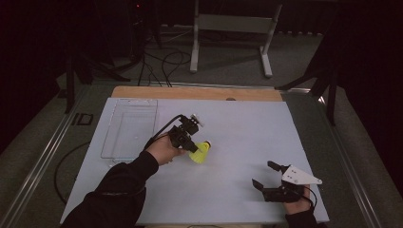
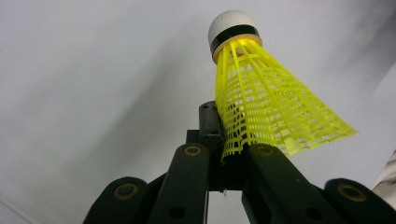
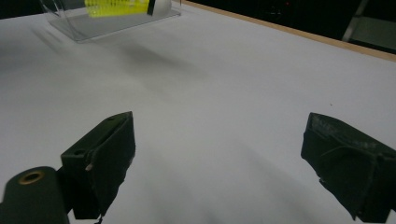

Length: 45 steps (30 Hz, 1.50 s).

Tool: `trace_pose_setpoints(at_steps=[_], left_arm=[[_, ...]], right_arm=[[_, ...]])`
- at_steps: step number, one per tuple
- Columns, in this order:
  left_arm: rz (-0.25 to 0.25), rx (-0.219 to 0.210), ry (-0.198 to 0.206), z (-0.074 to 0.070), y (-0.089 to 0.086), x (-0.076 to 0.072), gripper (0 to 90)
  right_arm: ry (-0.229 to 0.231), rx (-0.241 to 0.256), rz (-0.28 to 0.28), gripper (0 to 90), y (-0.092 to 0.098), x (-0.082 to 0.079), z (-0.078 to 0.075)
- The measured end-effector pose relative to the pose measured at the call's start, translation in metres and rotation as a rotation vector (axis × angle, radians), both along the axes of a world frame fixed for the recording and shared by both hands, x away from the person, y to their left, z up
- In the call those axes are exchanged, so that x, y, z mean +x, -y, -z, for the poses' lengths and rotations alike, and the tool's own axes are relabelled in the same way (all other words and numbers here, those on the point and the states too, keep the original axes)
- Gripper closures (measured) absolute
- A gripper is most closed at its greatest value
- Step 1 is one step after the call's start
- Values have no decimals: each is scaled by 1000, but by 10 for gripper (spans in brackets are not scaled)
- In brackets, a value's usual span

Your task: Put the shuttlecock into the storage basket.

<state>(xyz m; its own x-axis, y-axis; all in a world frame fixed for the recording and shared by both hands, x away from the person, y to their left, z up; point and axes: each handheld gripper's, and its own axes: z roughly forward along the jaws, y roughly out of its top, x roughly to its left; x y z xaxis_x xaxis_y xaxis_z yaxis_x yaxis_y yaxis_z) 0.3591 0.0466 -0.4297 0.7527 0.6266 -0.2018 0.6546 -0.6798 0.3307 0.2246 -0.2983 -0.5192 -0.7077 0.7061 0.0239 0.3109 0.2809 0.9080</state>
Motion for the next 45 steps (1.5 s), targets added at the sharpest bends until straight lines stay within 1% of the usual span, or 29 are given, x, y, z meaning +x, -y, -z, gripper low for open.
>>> trace_pose_setpoints(at_steps=[2, 4, 5, 6, 7, 8, 9, 10, 11, 14, 17, 18, 19, 22, 25, 26, 27, 28, 30, 31, 33, 34, 35, 39, 40, 42, 43, 44, 45], left_arm=[[-2, -4, 0, -2, -1, 1, 900], [-7, -4, 10, -7, -6, 2, 900], [-7, -4, 10, -7, -6, 2, 900], [-11, -5, 20, -11, -9, 3, 900], [-11, -5, 20, -11, -9, 3, 900], [-16, -11, 29, -16, -14, 5, 900], [-16, -11, 29, -16, -14, 5, 900], [-25, -14, 38, -21, -18, 6, 900], [-25, -14, 38, -21, -18, 6, 900], [-41, -17, 52, -29, -26, 7, 900], [-45, -21, 55, -32, -31, 8, 900], [-58, -26, 59, -35, -35, 10, 900], [-58, -26, 59, -35, -35, 10, 900], [-76, -35, 60, -40, -44, 13, 900], [-98, -40, 76, -46, -52, 15, 900], [-109, -39, 88, -51, -56, 16, 900], [-109, -39, 88, -51, -56, 16, 900], [-123, -41, 97, -55, -61, 18, 900], [-130, -44, 100, -57, -64, 19, 900], [-142, -52, 103, -59, -67, 20, 900], [-156, -45, 117, -63, -72, 21, 900], [-164, -46, 121, -66, -77, 22, 900], [-164, -46, 121, -66, -77, 22, 900], [-201, -39, 137, -72, -88, 24, 900], [-201, -39, 137, -72, -88, 24, 900], [-218, -38, 147, -75, -95, 25, 900], [-218, -38, 147, -75, -95, 25, 900], [-235, -40, 151, -77, -101, 26, 900], [-235, -40, 151, -77, -101, 26, 900]], right_arm=[[-1, 4, 0, 100, 0, 0, 0], [0, 4, 2, 100, 0, 0, 0], [0, 4, 2, 100, 0, 0, 0], [2, 3, 3, 100, 0, 0, 0], [2, 3, 3, 100, 0, 0, 0], [3, 5, 2, 100, 0, 0, 0], [3, 5, 2, 100, 0, 0, 0], [4, -1, 1, 100, 0, 0, 0], [4, -1, 1, 100, 0, 0, 0], [3, 1, 1, 100, 0, 0, 0], [1, -1, 1, 100, 0, 0, 0], [1, -1, 0, 100, 0, 0, 0], [1, -1, 0, 100, 0, 0, 0], [1, -1, 0, 100, 0, 0, 0], [0, 0, 0, 100, 0, 0, 0], [-2, -1, -2, 100, 0, 0, 0], [-2, -1, -2, 100, 0, 0, 0], [-1, 0, -3, 100, -1, 0, 0], [0, 0, -1, 100, 0, 0, 0], [0, 0, -1, 100, 0, 0, 0], [0, 1, 0, 100, 0, 0, 0], [0, 1, -1, 100, 0, 0, 0], [0, 1, -1, 100, 0, 0, 0], [-3, 1, -3, 100, 0, 0, 0], [-3, 1, -3, 100, 0, 0, 0], [-1, 2, -2, 100, 0, 0, 0], [-1, 2, -2, 100, 0, 0, 0], [-2, 2, 0, 100, 0, 0, 0], [-2, 2, 0, 100, 0, 0, 0]])
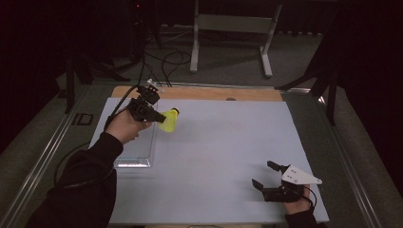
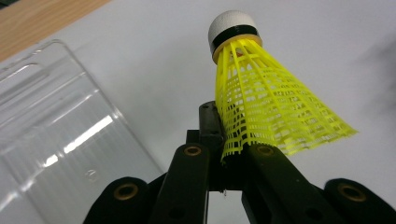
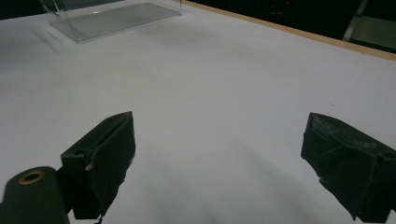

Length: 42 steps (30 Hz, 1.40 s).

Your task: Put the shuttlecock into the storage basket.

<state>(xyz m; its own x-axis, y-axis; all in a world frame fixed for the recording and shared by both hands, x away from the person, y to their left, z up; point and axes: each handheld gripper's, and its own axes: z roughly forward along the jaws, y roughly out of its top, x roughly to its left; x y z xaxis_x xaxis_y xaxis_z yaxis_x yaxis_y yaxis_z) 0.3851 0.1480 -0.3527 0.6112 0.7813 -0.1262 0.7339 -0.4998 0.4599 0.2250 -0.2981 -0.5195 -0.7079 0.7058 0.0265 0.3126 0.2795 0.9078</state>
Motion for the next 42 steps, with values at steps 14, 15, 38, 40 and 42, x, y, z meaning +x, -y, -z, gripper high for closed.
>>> trace_pose_setpoints(at_steps=[14, 15, 38, 40, 42], left_arm=[[-101, 22, 7, 6, -32, 4, 900], [-118, 24, 7, 8, -37, 4, 900], [-209, 58, -46, 58, -60, 8, 900], [-218, 63, -52, 62, -61, 9, 900], [-225, 57, -64, 67, -62, 10, 900]], right_arm=[[-7, 6, -3, 100, -1, 0, 1], [-5, 5, -3, 100, -1, 0, 1], [-7, 3, -3, 100, -1, 0, 1], [-7, 2, -2, 100, -1, 0, 1], [-10, 1, -3, 100, -1, 1, 1]])
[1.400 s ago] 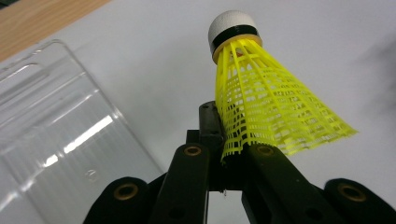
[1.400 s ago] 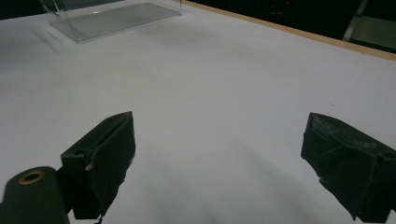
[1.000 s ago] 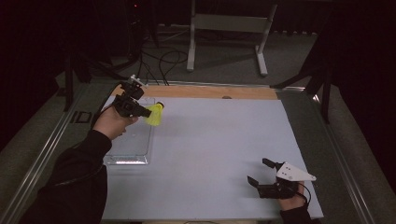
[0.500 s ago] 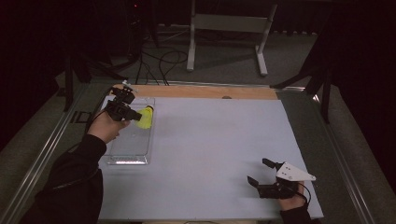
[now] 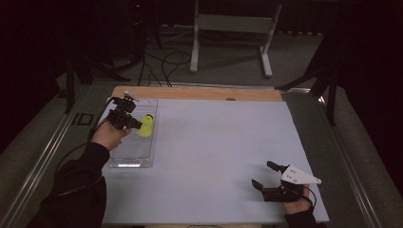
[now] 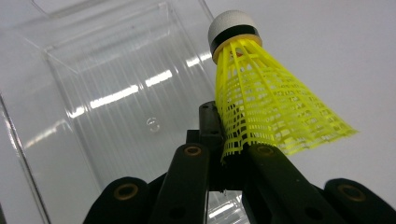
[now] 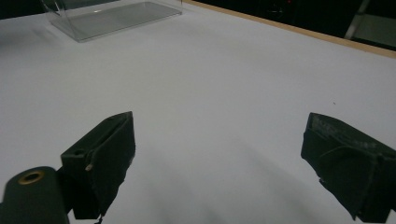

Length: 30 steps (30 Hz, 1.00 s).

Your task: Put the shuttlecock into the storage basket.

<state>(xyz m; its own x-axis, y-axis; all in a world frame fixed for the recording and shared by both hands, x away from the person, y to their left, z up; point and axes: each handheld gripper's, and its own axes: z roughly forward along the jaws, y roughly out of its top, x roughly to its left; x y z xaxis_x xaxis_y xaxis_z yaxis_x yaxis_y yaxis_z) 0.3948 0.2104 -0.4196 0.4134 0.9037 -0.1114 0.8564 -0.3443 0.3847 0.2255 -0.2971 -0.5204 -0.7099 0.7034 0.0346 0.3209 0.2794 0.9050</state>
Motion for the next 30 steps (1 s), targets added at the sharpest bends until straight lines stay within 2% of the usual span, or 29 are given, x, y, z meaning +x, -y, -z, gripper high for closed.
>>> trace_pose_setpoints(at_steps=[2, 4, 5, 7, 8, 10, 11, 13, 15, 16, 19, 20, 23, 24, 30], left_arm=[[-1, 9, -3, 2, 0, 1, 900], [-4, -1, -14, 6, -1, 2, 900], [-14, 16, -6, 9, -1, 2, 900], [-12, 8, -15, 10, -1, 2, 900], [-13, 23, -12, 12, -1, 2, 900], [-10, 21, -15, 13, -1, 2, 900], [-14, 42, -10, 15, 0, 2, 900], [-18, 29, -12, 16, -1, 3, 900], [-21, 38, -16, 18, -1, 3, 900], [-17, 30, -26, 19, -2, 3, 900], [-8, 44, -39, 23, 0, 3, 899], [-6, 65, -40, 26, 1, 3, 899], [-6, 55, -52, 27, 1, 4, 899], [-3, 67, -52, 28, 2, 4, 899], [-4, 74, -63, 32, 4, 4, 896]], right_arm=[[0, -4, 0, 100, 0, 0, 0], [1, -4, 1, 100, 0, 0, 0], [0, -3, 0, 100, 0, 0, 0], [0, -2, 2, 100, 0, 0, 0], [-1, -2, 1, 100, 0, 0, 0], [0, -3, 0, 100, 0, 0, 0], [-1, -3, -1, 100, 0, 0, 0], [-1, -2, 2, 100, 0, 0, 0], [-3, 0, 2, 100, 0, 0, 0], [-3, 0, 2, 100, 0, 0, 0], [-2, 1, 2, 100, 0, 0, 0], [-2, 0, 1, 100, 0, 0, 0], [-2, 0, 2, 100, 0, 0, 0], [-2, 0, 2, 100, 0, 0, 0], [-3, 0, 2, 100, 0, 0, 0]])
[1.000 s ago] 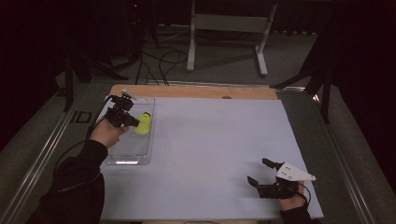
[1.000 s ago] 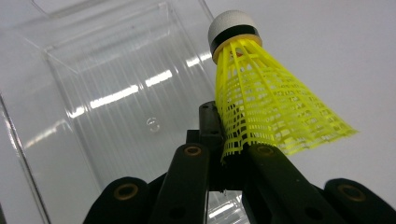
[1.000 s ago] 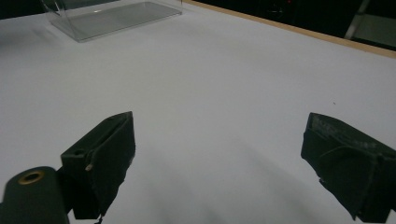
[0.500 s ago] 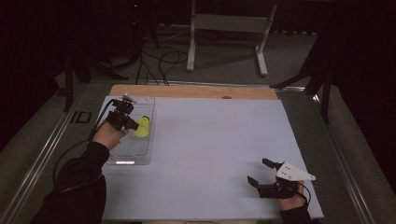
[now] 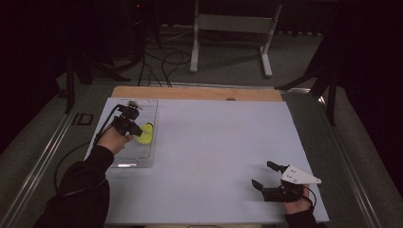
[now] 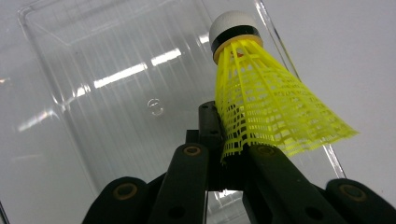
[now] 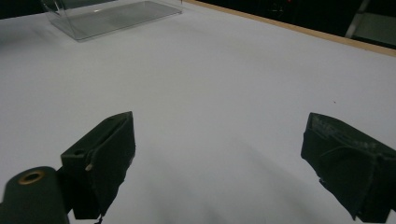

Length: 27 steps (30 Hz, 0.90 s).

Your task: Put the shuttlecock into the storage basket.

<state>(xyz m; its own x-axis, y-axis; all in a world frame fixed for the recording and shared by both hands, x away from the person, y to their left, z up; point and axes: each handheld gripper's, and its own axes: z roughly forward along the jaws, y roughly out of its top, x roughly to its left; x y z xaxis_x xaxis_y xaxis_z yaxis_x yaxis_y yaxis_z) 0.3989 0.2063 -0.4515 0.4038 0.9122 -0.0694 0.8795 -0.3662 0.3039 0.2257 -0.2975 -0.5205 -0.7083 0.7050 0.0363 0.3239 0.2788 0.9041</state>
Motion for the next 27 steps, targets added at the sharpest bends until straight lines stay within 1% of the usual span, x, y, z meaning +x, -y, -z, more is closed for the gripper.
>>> trace_pose_setpoints(at_steps=[3, 6, 7, 10, 11, 13, 14, 15, 16, 17, 18, 19, 20, 22, 23, 24, 25, 26, 27], left_arm=[[-17, -2, -5, -1, 0, 1, 893], [-24, -5, -6, -2, 1, 0, 888], [-15, 1, -10, -2, 2, 0, 888], [-17, 4, -13, 0, 3, -1, 882], [-18, 4, -17, 1, 3, -1, 867], [-26, 15, -19, 2, 4, -1, 684], [-23, 20, -28, 2, 4, -1, 684], [-31, 29, -19, 1, 5, -1, 604], [-36, 22, -12, -2, 5, -2, 503], [-36, 22, -12, -2, 5, -2, 453], [-35, 24, -9, -6, 7, -4, 411], [-35, 24, -9, -6, 7, -4, 364], [-29, 15, -13, -8, 8, -4, 364], [-22, 16, -9, -12, 10, -6, 271], [-16, 16, -3, -14, 11, -7, 271], [-14, 4, 0, -16, 12, -8, 260], [-1, -15, -8, -17, 13, -8, 227], [2, -33, -8, -18, 13, -8, 139], [11, -43, -7, -19, 13, -9, 125]], right_arm=[[2, 0, 0, 100, 0, 0, 0], [2, 0, 0, 100, 0, 0, 0], [2, 0, 0, 100, 0, 0, 0], [1, -2, 1, 100, 0, 0, 0], [1, -2, 1, 100, 0, 0, 0], [1, -1, 3, 100, 0, 0, 0], [1, -1, 3, 100, 0, 0, 0], [1, -2, 3, 100, 0, 0, 0], [2, -4, 4, 100, 0, 0, 0], [2, -4, 4, 100, 0, 0, 0], [0, -5, 4, 100, 0, 0, 0], [0, -5, 4, 100, 0, 0, 0], [2, -7, 4, 100, 0, 0, 0], [1, -7, 3, 100, 0, 0, 0], [2, -8, 3, 100, 0, 0, 0], [1, -8, 3, 100, 0, 0, 0], [0, -6, 4, 100, 0, 0, 0], [-1, -6, 5, 100, 0, 0, 0], [2, -8, 4, 100, 0, 0, 0]])
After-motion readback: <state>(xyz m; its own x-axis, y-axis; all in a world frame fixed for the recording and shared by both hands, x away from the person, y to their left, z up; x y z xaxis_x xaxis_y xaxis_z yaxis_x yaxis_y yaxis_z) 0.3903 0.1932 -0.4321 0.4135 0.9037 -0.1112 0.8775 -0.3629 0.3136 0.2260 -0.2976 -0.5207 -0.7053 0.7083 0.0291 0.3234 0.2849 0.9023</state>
